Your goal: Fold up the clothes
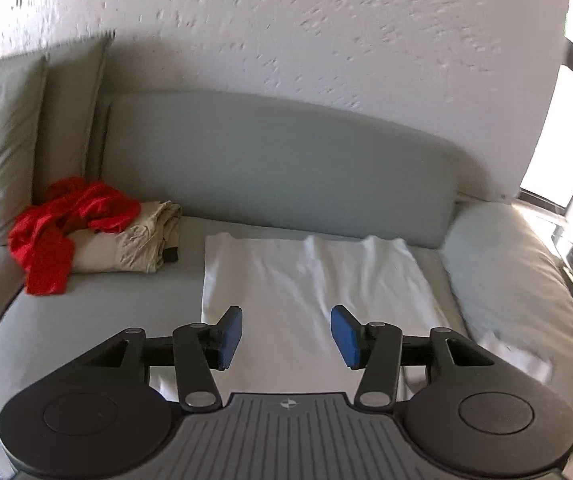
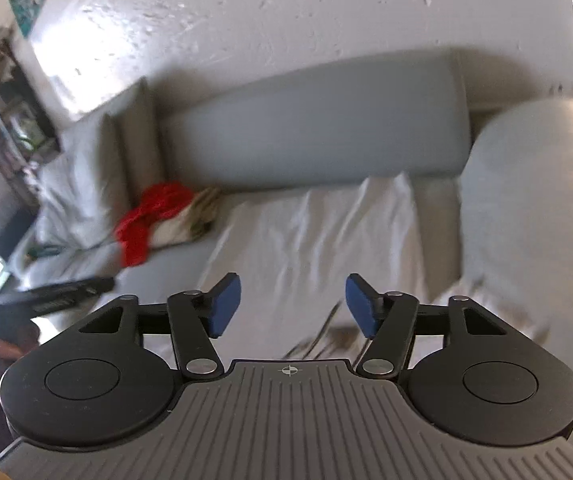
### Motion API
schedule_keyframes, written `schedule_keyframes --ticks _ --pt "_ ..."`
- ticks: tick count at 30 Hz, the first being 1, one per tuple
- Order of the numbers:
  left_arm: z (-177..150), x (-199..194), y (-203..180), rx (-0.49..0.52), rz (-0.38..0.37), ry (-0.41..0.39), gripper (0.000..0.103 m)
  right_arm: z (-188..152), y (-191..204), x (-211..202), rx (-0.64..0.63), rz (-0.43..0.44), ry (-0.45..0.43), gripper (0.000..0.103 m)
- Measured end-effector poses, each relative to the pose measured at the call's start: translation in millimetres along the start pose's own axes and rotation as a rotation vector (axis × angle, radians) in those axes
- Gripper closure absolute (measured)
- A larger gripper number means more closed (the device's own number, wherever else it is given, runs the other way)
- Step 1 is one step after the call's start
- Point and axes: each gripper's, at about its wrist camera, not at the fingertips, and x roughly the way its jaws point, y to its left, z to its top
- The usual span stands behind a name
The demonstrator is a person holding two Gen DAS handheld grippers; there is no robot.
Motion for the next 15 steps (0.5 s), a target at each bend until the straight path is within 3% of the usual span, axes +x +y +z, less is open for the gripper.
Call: schedule_keyframes --ticks 5,8,12,15 --pt "22 120 37 -0.001 0.113 0.088 0.065 53 -32 97 0.037 -0.067 0.07 0.044" --pt "27 182 64 -0.061 0.138 0.131 0.069 68 -57 170 0.044 -0.113 0.13 0.051" --pt "32 245 98 -0.13 0.179 0.131 0.068 79 -89 257 0.069 -0.168 0.164 0.055" --pt "40 279 119 -0.19 0.171 0.106 0.068 89 -118 303 0.166 -0.213 0.139 0.058"
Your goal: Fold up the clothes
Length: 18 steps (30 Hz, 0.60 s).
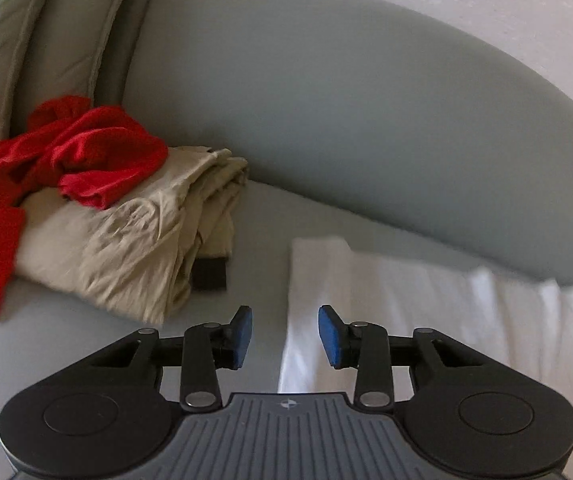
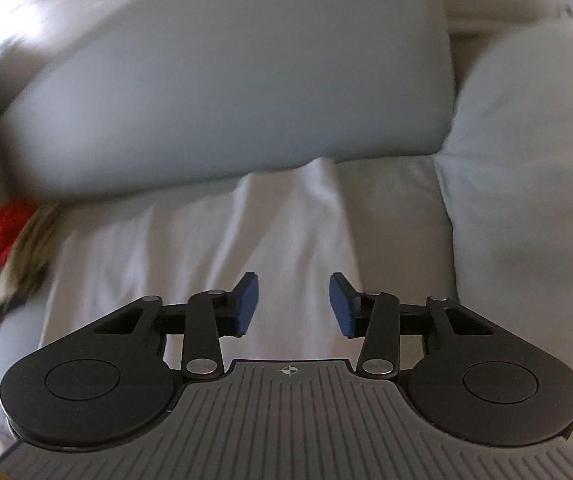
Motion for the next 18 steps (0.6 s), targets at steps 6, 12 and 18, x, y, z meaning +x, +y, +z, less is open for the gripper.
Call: schedule_keyframes --ticks 6,12,18 --pt "18 53 16 -0.085 -0.059 0.008 0.069 38 -37 70 0.191 0.016 -0.061 0.06" --pt "22 75 23 -0.093 -0.106 0.013 0.072 48 -51 97 0.153 0.081 -0.105 0.062" --pt "25 80 -6 0.112 -0.097 0.001 0.086 40 -49 98 0.062 0.12 -0.142 0.081"
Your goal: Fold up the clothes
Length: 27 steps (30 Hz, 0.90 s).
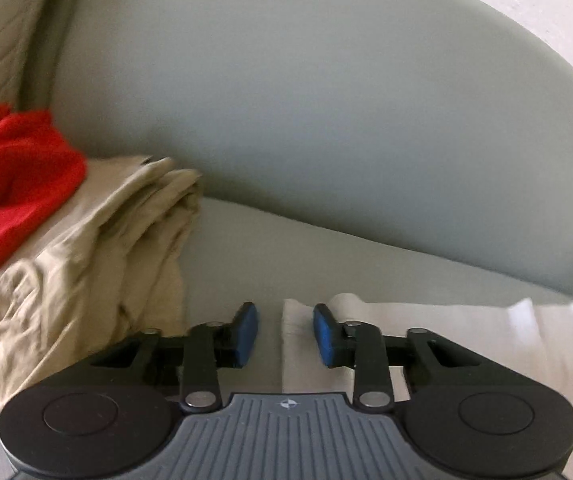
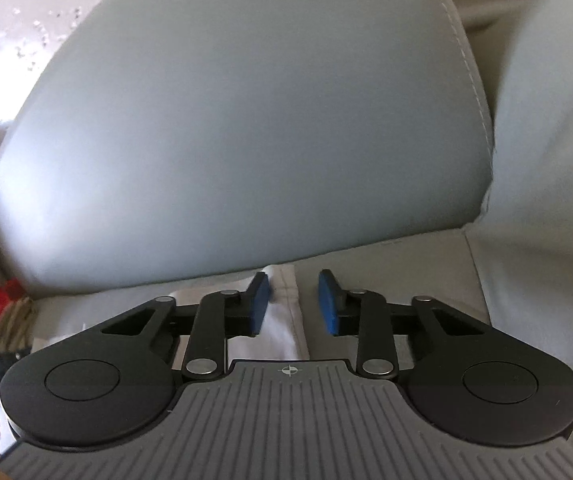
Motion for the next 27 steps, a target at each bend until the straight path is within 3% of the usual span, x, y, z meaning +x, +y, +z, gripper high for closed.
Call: schedule_keyframes --ticks 1,2,6,10,13,15,16,18,20,23,26,27 --pt "0 -1 -3 0.013 -0.01 -0.002 0.092 -2 1 0 -0.007 0.005 -0.001 0.094" --pt "-1 -2 -4 0.019 -0.015 -0.008 0.1 -3 4 1 -0.022 0.005 0.003 0.094" --pt "-6 -6 -7 0.061 0.096 -0.07 0.1 -11 22 -7 -0.124 -0.103 -0.075 0.1" --pt "-12 -3 -8 0.082 0.194 -0.099 0.1 -13 19 -15 -0.055 -0.197 -0.161 0.1" --pt "-13 3 -14 0.102 0.239 -0.102 0.098 -20 21 -2 -0.071 -0.272 -0.119 0.1" --pt "-9 0 -18 0.114 0.266 -0.092 0.087 -19 24 0 -0.056 -0.291 -0.108 0.098" --pt "-7 -4 -19 0.117 0.28 -0.086 0.086 -16 26 -3 -0.036 -0.294 -0.096 0.088" --pt "-5 -26 -21 0.106 0.269 -0.093 0.077 -9 30 -18 0.013 -0.257 -0.085 0.07" --pt "-11 -62 -24 0.082 0.208 -0.11 0.068 -8 38 -53 0.01 -0.223 -0.138 0.07" --pt "-13 -124 -28 0.07 0.112 -0.098 0.068 -13 52 -120 0.015 -0.164 -0.171 0.069" --pt "-32 -201 -44 0.12 0.061 -0.101 0.067 -26 68 -198 0.006 -0.11 -0.193 0.064" --pt "-40 -230 -48 0.138 0.04 -0.103 0.061 -31 74 -225 0.0 -0.092 -0.2 0.062"
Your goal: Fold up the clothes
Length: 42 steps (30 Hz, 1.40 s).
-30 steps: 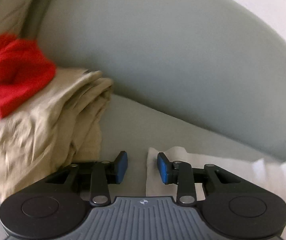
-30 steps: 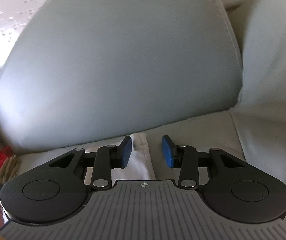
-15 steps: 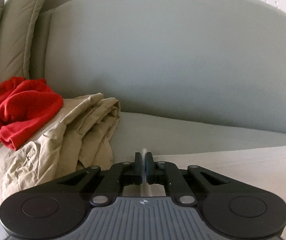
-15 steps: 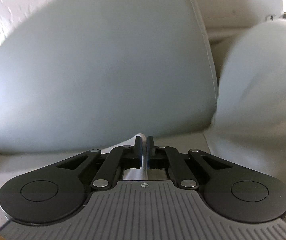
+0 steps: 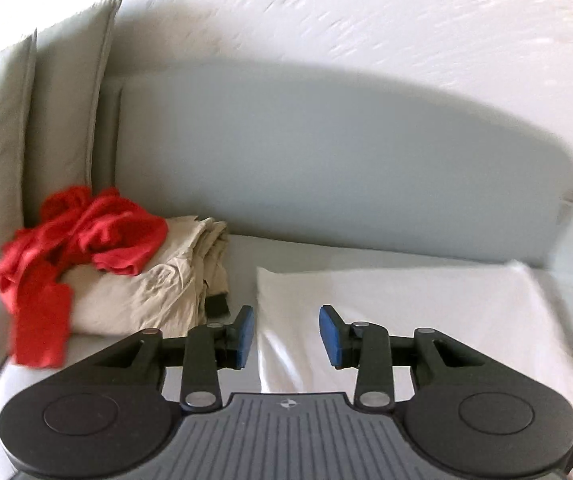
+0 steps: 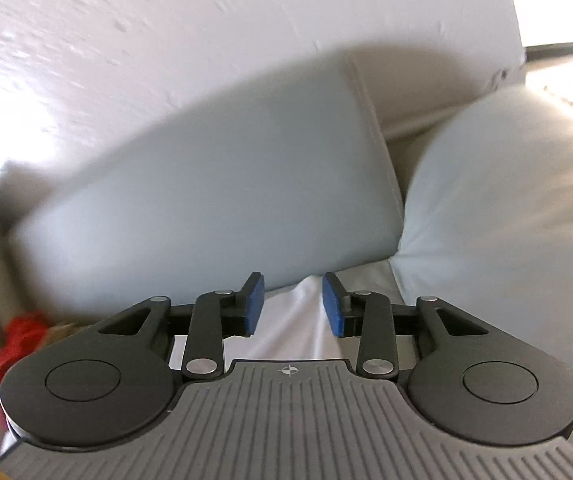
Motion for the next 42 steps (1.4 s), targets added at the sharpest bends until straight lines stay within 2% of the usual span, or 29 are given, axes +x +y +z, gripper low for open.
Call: schedule_keyframes --ticks 3,5,7,8,9,10,12,14,16,18,21,24,25,27,29,31,32,34,36,38,41,42 --pt "-23 -72 -16 0.008 -0.074 0.019 0.053 -6 5 -91 -0.017 0.054 -0.023 0.051" --pt "-51 -83 -29 0.011 -0.073 0.086 0.053 -15 3 -126 -0.032 0.089 0.014 0.05" --pt "-85 -78 -45 0.014 -0.054 0.147 0.059 -35 -12 -111 -0.012 0.092 0.11 0.05" --pt "-103 -72 -55 0.025 -0.034 0.165 0.068 -45 -20 -103 -0.002 0.093 0.158 0.05" --pt "-120 -65 -65 0.033 -0.006 0.182 0.088 -55 -27 -96 0.008 0.094 0.207 0.056" --pt "-136 -58 -75 0.041 0.022 0.2 0.095 -72 -32 -88 0.031 0.078 0.26 0.073" --pt "-164 -41 -89 0.06 0.049 0.205 0.096 -103 -42 -62 0.085 0.061 0.34 0.097" --pt "-183 -25 -97 0.053 0.085 0.232 0.097 -126 -52 -37 0.123 0.04 0.376 0.097" --pt "-188 -13 -97 0.071 0.114 0.19 0.097 -136 -54 -20 0.129 0.037 0.354 0.097" --pt "-186 -10 -96 0.063 0.123 0.206 0.099 -128 -45 -18 0.149 0.076 0.337 0.095" --pt "-181 -6 -94 0.064 0.113 0.23 0.1 -112 -40 33 0.183 0.155 0.322 0.092" --pt "-179 -4 -86 0.038 0.09 0.234 0.1 -111 -37 77 0.241 0.17 0.361 0.092" --pt "-178 -3 -83 0.02 0.08 0.235 0.1 -111 -40 88 0.261 0.139 0.373 0.092" --pt "-179 -10 -80 -0.017 0.06 0.24 0.099 -111 -47 108 0.3 0.077 0.397 0.103" --pt "-178 -11 -75 -0.052 0.039 0.244 0.099 -105 -68 92 0.332 -0.033 0.267 0.103" --pt "-179 -11 -72 -0.069 0.026 0.242 0.099 -98 -79 78 0.288 -0.193 0.19 0.103" --pt "-179 -10 -72 -0.072 0.023 0.242 0.099 -96 -84 75 0.245 -0.314 0.192 0.1" --pt "-180 -10 -72 -0.077 0.02 0.241 0.099 -96 -98 71 0.247 -0.335 0.217 0.102" --pt "-180 -10 -73 -0.065 0.024 0.24 0.099 -94 -99 55 0.287 -0.263 0.206 0.1" --pt "-180 -10 -74 -0.062 0.027 0.239 0.099 -94 -83 37 0.245 -0.108 0.172 0.096" --pt "-181 -9 -72 -0.07 0.023 0.24 0.099 -108 -62 38 0.204 0.107 0.323 0.095" --pt "-180 -9 -71 -0.074 0.022 0.242 0.097 -114 -62 44 0.202 0.118 0.389 0.098"
